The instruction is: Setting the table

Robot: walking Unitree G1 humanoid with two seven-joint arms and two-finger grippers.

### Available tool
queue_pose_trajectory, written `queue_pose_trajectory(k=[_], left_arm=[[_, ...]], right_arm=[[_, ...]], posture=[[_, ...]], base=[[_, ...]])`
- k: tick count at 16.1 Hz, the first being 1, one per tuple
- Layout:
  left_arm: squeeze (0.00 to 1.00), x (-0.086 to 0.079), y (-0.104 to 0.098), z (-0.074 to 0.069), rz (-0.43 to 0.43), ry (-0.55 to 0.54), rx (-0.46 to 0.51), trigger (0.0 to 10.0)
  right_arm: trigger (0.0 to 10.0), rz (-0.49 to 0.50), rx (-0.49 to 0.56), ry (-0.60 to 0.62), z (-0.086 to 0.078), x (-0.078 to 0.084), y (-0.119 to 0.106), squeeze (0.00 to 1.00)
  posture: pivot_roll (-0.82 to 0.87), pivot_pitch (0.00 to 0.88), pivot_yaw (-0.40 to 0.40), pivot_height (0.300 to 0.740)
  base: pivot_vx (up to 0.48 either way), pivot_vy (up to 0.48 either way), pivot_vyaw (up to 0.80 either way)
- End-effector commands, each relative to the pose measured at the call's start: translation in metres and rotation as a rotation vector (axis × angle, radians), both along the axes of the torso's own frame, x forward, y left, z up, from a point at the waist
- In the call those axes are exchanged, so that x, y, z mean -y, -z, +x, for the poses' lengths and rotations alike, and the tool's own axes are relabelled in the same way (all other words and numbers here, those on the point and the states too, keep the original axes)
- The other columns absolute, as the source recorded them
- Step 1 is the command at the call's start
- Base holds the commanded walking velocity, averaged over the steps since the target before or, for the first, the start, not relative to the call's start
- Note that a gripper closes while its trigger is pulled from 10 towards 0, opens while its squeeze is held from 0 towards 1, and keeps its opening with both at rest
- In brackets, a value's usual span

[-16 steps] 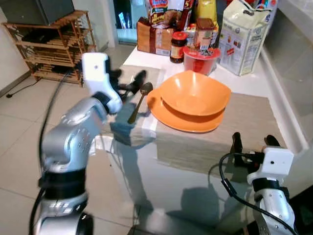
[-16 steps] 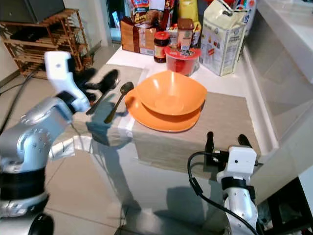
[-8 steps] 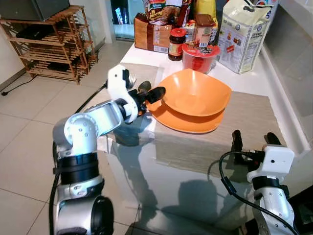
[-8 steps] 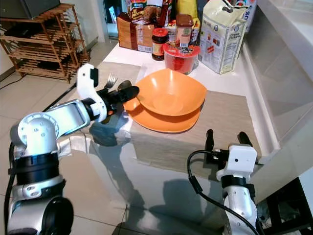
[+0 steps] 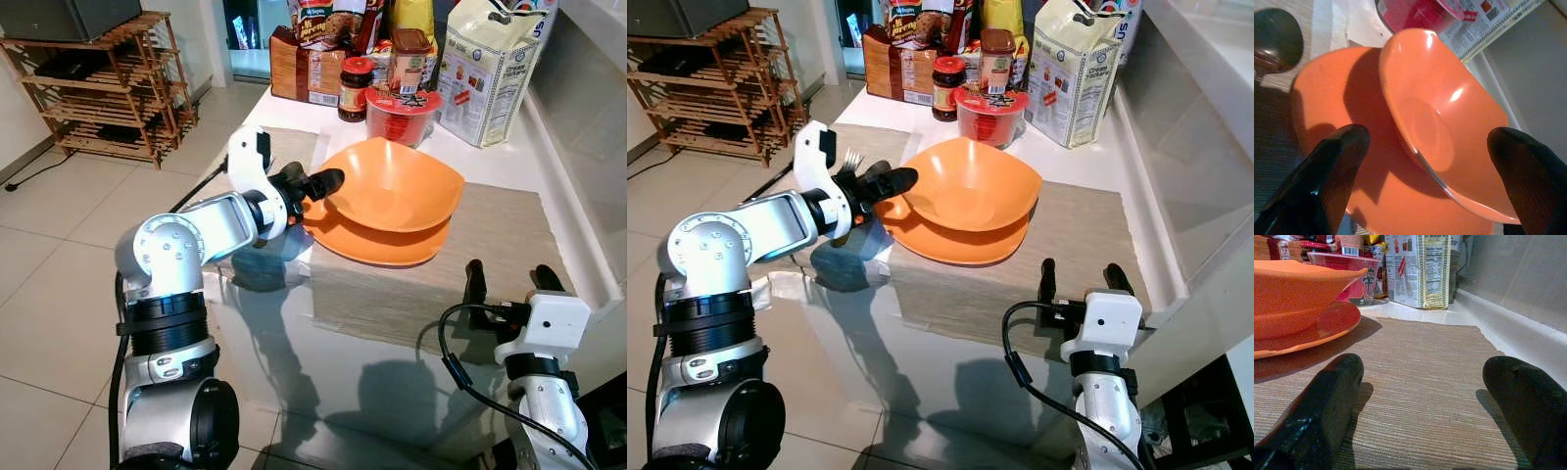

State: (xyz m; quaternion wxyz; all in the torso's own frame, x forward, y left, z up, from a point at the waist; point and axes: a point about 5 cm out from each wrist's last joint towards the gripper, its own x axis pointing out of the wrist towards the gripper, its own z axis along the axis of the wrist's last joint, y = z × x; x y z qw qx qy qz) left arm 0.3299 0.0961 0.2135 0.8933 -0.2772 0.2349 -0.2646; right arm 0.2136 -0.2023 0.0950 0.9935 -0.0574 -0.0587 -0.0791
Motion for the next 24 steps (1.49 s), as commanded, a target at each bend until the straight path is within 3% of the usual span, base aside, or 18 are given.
queue_pose_trajectory(k=[1,8,15,16,17,24], left_arm=[[0.0,0.005,-0.008,0.002,0.023,0.012,0.017,10.0],[0.0,0.023,-0.002,0.013,0.048,0.06,-0.01,10.0],[0.0,0.026,0.006,0.018,0.06,0.042,-0.052,10.0],[0.0,0.027,0.01,0.017,0.064,0.033,-0.071,1.5],[0.0,0.028,0.011,0.017,0.065,0.031,-0.073,0.0],[0.0,0.028,0.014,0.018,0.111,0.011,-0.055,0.0]], right_arm=[[10.0,-0.001,-0.062,0.011,-0.003,0.001,0.01,0.0],[10.0,0.004,-0.056,0.028,-0.009,-0.003,0.008,0.0],[10.0,0.005,-0.064,0.036,-0.012,-0.004,0.007,0.0],[10.0,0.004,-0.065,0.036,-0.013,-0.005,0.006,0.0],[10.0,0.003,-0.067,0.035,-0.013,-0.005,0.006,0.0],[10.0,-0.003,-0.073,0.024,-0.013,-0.005,0.005,0.0]], posture=[[-0.09,0.0,0.039,0.74],[-0.11,0.008,0.066,0.74],[-0.11,0.019,0.069,0.74],[-0.12,0.017,0.067,0.74],[-0.12,0.015,0.066,0.74],[-0.11,0.004,0.06,0.74]], base=[[0.0,0.0,0.0],[0.0,0.0,0.0],[0.0,0.0,0.0],[0.0,0.0,0.0],[0.0,0.0,0.0],[0.0,0.0,0.0]])
